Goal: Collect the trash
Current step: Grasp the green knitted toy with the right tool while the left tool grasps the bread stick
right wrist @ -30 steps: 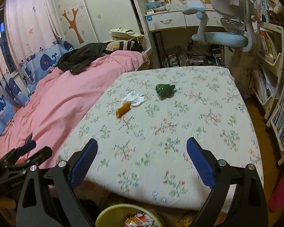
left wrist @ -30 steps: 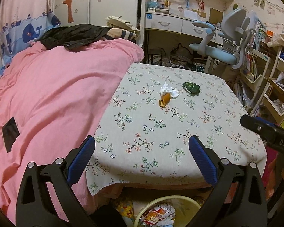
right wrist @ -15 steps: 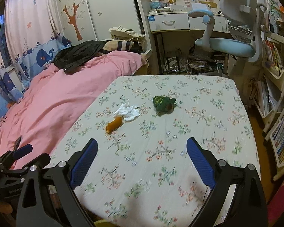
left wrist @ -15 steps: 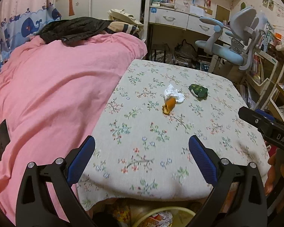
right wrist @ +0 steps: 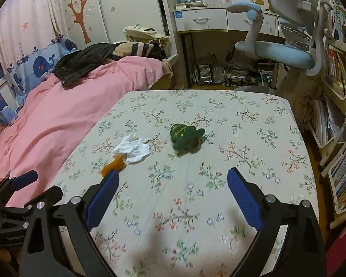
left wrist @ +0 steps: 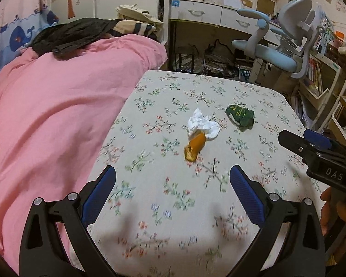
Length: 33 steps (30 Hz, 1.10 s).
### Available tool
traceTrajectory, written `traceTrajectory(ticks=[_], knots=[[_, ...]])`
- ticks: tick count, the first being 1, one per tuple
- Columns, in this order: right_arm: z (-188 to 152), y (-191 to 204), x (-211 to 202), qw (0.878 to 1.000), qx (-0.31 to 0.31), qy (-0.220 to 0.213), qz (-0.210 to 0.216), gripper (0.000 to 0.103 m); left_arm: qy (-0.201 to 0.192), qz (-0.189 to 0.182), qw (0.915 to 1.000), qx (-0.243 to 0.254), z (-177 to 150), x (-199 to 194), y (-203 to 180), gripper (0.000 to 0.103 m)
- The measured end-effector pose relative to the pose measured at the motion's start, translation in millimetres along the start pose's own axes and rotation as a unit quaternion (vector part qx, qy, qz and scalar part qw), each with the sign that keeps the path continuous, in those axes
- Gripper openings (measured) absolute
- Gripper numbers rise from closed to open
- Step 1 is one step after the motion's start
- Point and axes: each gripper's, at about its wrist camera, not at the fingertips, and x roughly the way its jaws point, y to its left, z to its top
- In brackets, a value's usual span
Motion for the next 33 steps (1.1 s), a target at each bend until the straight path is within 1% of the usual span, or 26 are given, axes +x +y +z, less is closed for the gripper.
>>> traceTrajectory(ticks=[3,6,8,12,17,19,22,24,28,30,31,33], knots=[[6,-3,13,1.000,0.001,0.004,-0.001,0.091,0.006,-0.002,1.0000,-0.001,8,15,-2,0.095],[11,-5,26,1.000,0.004,0.009,-0.001,0.091,0.016,-0.012,0.9998,0.002,17,31,-7,0.095],[15,-7,34,1.000,0.006,0.012,0.001,0.091,0.023,-0.020,0.9995,0.007,22,42,-11,0.095],[22,-9,49,1.000,0.008,0.018,0.003,0.091,0.032,-0.023,0.9989,0.024,30,64,-19,0.095],[29,-13,62,1.000,0.012,0.021,0.004,0.091,0.056,-0.050,0.9971,0.000,38,87,-14,0.095],[32,-15,68,1.000,0.015,0.023,0.003,0.091,0.058,-0.049,0.9971,-0.001,40,91,-13,0.093],[35,-19,80,0.999,0.020,0.031,-0.002,0.091,0.067,-0.049,0.9966,0.007,41,97,-13,0.087],[36,-23,88,0.999,0.026,0.038,-0.002,0.091,0.075,-0.054,0.9956,0.015,41,101,-15,0.080],[36,-26,101,0.998,0.038,0.049,-0.002,0.091,0.089,-0.054,0.9938,0.040,38,108,-22,0.070],[36,-27,108,0.998,0.041,0.055,-0.004,0.089,0.091,-0.057,0.9931,0.048,37,109,-25,0.061],[36,-28,109,0.998,0.042,0.056,-0.004,0.088,0.091,-0.059,0.9928,0.050,37,109,-25,0.058],[37,-29,113,0.997,0.047,0.059,-0.003,0.085,0.094,-0.064,0.9922,0.051,37,111,-25,0.044]])
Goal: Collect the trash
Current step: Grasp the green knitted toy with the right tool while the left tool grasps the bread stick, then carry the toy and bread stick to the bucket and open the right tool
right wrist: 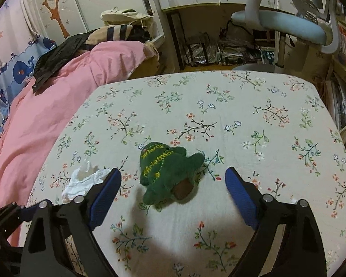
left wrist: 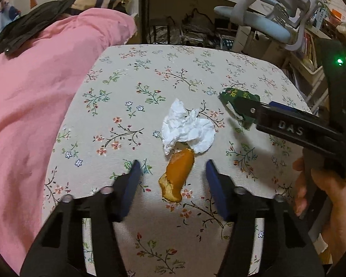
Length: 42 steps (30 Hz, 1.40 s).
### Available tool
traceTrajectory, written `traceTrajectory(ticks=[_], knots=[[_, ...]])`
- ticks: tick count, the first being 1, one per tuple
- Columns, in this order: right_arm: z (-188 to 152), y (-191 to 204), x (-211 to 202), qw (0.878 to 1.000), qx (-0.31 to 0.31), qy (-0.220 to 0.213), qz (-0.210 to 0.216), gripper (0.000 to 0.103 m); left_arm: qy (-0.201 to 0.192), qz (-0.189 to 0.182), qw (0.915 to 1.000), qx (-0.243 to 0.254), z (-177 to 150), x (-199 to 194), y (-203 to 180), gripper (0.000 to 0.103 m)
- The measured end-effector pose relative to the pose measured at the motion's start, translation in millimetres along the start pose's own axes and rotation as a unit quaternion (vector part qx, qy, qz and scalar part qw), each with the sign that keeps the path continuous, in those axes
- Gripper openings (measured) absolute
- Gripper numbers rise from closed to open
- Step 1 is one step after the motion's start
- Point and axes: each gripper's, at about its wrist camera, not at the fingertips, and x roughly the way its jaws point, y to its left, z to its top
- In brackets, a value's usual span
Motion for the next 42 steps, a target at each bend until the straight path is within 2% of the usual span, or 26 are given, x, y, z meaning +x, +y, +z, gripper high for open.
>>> traceTrajectory(ticks=[1,3,4,6,8,12,22,32,38,42], knots=[[0,0,1,1.000,0.001,0.001,0.001,0.084,0.004,-0.004,1.0000,0.001,0,1,0,0.040],[1,2,4,1.000,-0.001,0.004,0.003,0.077,0.010,-0.012,0.9999,0.001,-1,4,0,0.023],[1,3,6,1.000,-0.002,0.007,0.005,0.074,0.012,-0.013,0.9998,0.002,-1,5,-2,0.022],[1,7,7,1.000,-0.009,0.012,0.008,0.057,0.012,-0.017,0.9997,0.010,-2,4,-4,0.017],[1,8,8,1.000,-0.014,0.017,0.011,0.045,0.012,-0.017,0.9996,0.018,-1,2,-7,0.017],[-2,10,3,1.000,-0.020,0.017,0.016,0.039,0.013,-0.023,0.9995,0.019,0,-5,-5,0.017],[-7,12,-31,0.999,-0.008,-0.004,0.040,0.038,-0.009,-0.040,0.9991,0.006,-6,-38,1,0.016],[-23,14,-82,0.997,0.018,-0.032,0.073,0.038,-0.055,-0.050,0.9968,-0.028,-24,-84,18,0.016],[-40,19,-117,0.995,0.024,-0.050,0.089,0.038,-0.080,-0.049,0.9947,-0.042,-43,-110,22,0.016],[-51,22,-146,0.993,0.016,-0.069,0.089,0.038,-0.096,-0.034,0.9942,-0.033,-56,-128,19,0.016]])
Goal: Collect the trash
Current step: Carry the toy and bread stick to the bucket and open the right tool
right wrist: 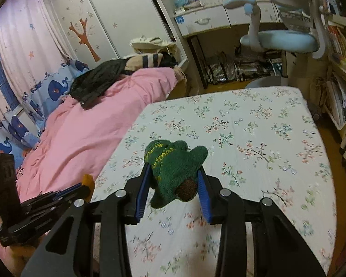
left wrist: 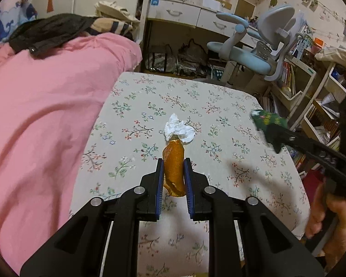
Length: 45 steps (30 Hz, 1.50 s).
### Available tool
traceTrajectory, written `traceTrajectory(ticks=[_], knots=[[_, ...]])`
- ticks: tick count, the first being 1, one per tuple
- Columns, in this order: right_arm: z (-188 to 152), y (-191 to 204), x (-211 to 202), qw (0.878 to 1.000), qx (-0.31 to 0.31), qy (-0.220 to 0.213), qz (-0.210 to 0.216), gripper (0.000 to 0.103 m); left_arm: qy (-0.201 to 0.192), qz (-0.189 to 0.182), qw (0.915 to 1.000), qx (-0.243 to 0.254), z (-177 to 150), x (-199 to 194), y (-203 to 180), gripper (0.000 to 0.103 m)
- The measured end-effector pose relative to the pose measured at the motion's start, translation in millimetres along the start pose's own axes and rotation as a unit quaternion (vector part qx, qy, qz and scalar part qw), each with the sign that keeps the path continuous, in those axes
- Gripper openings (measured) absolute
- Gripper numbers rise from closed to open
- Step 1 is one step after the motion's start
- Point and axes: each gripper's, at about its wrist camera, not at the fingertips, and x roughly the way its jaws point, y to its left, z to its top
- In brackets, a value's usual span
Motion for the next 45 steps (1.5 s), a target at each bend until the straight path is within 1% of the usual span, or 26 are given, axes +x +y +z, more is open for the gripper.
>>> traceTrajectory(ticks=[5,11,15,28,45], knots=[[-10,4,-30,1.000,-0.010,-0.019,-0.003,0.038,-0.013,0.012,0.9998,-0.003,-11,-22,3,0.016],[-26,6,-47,1.000,-0.011,-0.025,0.006,0.038,-0.028,0.027,0.9992,0.007,-24,-47,3,0.016],[-35,7,-56,1.000,-0.012,-0.027,0.010,0.038,-0.032,0.031,0.9990,0.005,-33,-59,6,0.016],[-70,12,-72,1.000,-0.013,-0.006,0.013,0.039,-0.032,0.034,0.9988,0.016,-61,-81,0,0.016],[-119,31,-79,0.998,-0.029,0.044,0.036,0.039,-0.025,0.028,0.9987,0.033,-90,-92,-19,0.016]])
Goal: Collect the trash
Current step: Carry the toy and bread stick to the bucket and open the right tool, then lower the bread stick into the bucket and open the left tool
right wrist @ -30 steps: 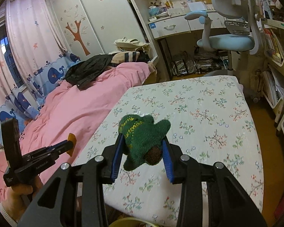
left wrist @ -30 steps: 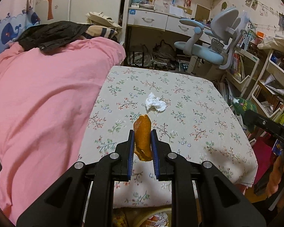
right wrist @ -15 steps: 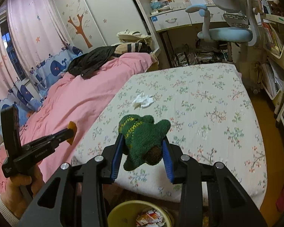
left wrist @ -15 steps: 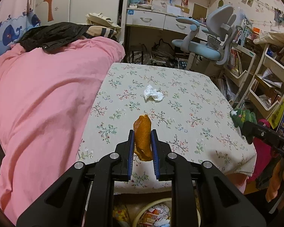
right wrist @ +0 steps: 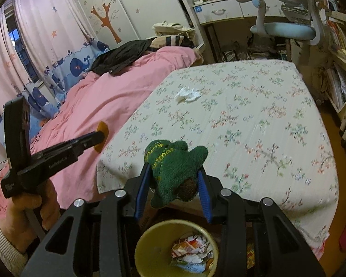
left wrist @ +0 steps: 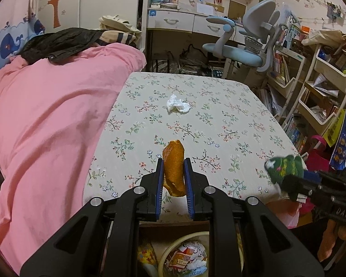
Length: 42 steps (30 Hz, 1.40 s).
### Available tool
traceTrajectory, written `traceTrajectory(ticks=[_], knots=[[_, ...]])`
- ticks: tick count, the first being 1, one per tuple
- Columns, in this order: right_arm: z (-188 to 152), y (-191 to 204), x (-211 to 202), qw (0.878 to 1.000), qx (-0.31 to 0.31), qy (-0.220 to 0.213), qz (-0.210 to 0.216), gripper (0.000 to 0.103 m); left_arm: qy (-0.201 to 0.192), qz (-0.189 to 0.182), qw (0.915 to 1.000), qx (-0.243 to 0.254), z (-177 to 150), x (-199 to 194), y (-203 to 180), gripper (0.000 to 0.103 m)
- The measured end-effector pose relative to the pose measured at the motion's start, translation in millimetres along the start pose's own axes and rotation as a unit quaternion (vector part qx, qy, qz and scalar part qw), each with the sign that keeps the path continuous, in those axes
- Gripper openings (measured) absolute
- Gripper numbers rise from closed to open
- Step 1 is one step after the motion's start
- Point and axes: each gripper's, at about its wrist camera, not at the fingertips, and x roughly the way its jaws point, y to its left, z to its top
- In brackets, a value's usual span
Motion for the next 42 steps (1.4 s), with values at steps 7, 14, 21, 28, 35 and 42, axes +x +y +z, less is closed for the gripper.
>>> traceTrajectory(ticks=[7,14,21,28,35,42], knots=[[-26,19,6,0.999,-0.023,0.043,0.019,0.039,0.000,-0.001,1.0000,0.000,-5,-4,-1,0.016],[-54,34,14,0.994,-0.049,0.094,0.025,0.042,-0.003,-0.004,1.0000,0.006,-15,-11,-5,0.016],[-69,39,14,0.991,-0.057,0.120,0.034,0.044,-0.004,-0.006,0.9999,0.011,-19,-15,-9,0.016],[-68,38,9,0.992,-0.049,0.107,0.032,0.051,-0.004,-0.009,0.9998,0.017,-25,-18,-13,0.016],[-60,28,-1,0.997,-0.023,0.071,0.018,0.060,0.008,-0.018,0.9992,0.036,-36,-18,-26,0.016],[-54,14,-10,0.999,0.008,0.034,-0.007,0.065,0.027,-0.028,0.9969,0.068,-56,-18,-45,0.016]])
